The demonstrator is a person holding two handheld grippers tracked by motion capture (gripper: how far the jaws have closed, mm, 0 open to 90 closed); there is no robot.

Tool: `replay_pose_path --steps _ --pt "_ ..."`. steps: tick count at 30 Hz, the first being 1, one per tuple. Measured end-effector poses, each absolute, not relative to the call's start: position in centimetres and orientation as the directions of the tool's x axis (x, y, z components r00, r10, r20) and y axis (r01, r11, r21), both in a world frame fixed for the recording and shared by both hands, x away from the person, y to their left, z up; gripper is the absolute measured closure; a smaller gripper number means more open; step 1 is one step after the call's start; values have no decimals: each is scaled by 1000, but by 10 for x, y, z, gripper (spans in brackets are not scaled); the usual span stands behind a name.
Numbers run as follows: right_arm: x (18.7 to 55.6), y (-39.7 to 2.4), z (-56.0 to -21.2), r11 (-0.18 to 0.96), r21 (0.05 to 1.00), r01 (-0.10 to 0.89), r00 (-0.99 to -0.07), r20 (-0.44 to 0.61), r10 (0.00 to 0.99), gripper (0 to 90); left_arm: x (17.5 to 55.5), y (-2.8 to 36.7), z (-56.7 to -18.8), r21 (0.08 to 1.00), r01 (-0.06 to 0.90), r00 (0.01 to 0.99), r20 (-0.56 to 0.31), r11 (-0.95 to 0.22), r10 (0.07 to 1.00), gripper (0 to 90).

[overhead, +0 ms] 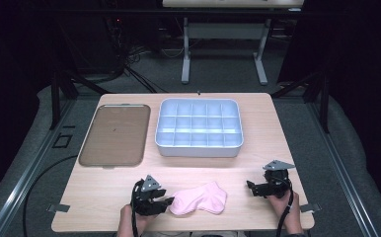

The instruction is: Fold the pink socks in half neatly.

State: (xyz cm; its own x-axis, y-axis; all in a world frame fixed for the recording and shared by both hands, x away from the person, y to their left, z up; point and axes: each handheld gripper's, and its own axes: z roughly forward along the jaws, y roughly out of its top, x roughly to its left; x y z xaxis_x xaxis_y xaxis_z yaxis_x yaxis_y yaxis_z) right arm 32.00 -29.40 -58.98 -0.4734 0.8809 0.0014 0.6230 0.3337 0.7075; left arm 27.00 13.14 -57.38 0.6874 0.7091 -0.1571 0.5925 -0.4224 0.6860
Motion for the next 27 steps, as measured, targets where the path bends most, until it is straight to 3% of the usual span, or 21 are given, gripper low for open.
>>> replay_pose_path --steps 12,27 --pt "320 -294 -590 326 710 624 -466 4 885 1 264 127 -580 712 564 702 -147 -419 696 782" --pt "312 -291 -588 314 719 620 -449 -2 893 87 259 132 -590 765 532 706 -164 -363 689 861"
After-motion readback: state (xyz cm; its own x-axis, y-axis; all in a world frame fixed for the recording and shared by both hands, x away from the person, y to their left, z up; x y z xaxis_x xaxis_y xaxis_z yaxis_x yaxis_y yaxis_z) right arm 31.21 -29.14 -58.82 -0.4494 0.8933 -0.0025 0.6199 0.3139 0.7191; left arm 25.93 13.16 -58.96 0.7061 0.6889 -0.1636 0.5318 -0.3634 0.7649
